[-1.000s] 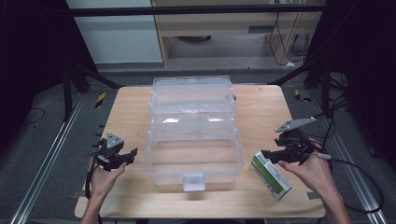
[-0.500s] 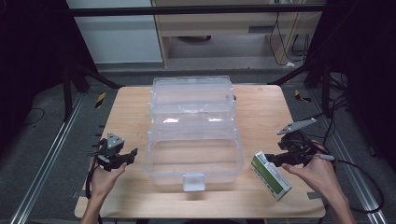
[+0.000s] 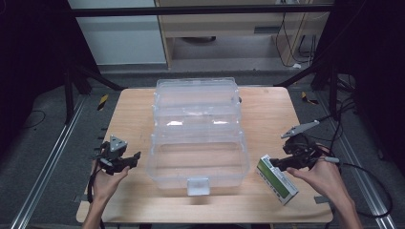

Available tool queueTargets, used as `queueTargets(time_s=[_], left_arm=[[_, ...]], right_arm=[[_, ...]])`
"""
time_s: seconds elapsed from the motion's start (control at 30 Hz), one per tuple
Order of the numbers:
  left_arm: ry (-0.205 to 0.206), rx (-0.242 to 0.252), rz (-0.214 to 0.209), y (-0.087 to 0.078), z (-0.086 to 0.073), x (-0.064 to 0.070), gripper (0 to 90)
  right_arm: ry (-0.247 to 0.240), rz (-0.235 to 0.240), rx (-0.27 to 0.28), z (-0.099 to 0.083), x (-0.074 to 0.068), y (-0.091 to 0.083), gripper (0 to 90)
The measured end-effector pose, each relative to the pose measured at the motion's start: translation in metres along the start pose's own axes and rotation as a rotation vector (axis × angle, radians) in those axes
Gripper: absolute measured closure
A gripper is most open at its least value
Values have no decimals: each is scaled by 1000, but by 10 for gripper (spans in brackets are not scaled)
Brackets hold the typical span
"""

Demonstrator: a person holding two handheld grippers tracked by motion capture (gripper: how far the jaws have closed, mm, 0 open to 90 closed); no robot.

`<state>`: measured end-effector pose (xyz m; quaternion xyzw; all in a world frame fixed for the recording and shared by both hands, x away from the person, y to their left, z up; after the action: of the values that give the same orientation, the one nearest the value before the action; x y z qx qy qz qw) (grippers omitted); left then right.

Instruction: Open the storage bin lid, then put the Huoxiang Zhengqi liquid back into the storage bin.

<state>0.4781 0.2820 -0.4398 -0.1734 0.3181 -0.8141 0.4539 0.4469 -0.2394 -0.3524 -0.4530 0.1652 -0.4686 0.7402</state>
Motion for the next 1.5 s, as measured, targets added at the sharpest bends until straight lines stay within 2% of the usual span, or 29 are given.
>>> queueTargets(time_s=[0.53,0.8,1.23,1.5], left_arm=[[-3,-11,-1,1,-1,-2,384],[-13,-10,3,0,-1,-3,375],[-12,-18,6,1,-1,-4,371],[-9,-29,8,4,-3,-4,368]], right_arm=[[-10,8,-89,-7,-1,8,352],[-46,18,-138,-5,-4,15,365],[-36,20,-215,-8,-7,20,400],[-55,24,-246,-8,-10,26,401]])
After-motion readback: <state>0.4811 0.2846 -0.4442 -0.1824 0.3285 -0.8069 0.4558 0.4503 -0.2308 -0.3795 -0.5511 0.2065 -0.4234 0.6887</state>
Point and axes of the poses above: each handheld gripper's, and its own axes: y roughly forward along the jaws, z roughly out of its top, x roughly to its right, the point moved 1 cm from there along y, roughly forward along the jaws, and after that the axes turned 11 degrees about -z, right-handed, at the moved point
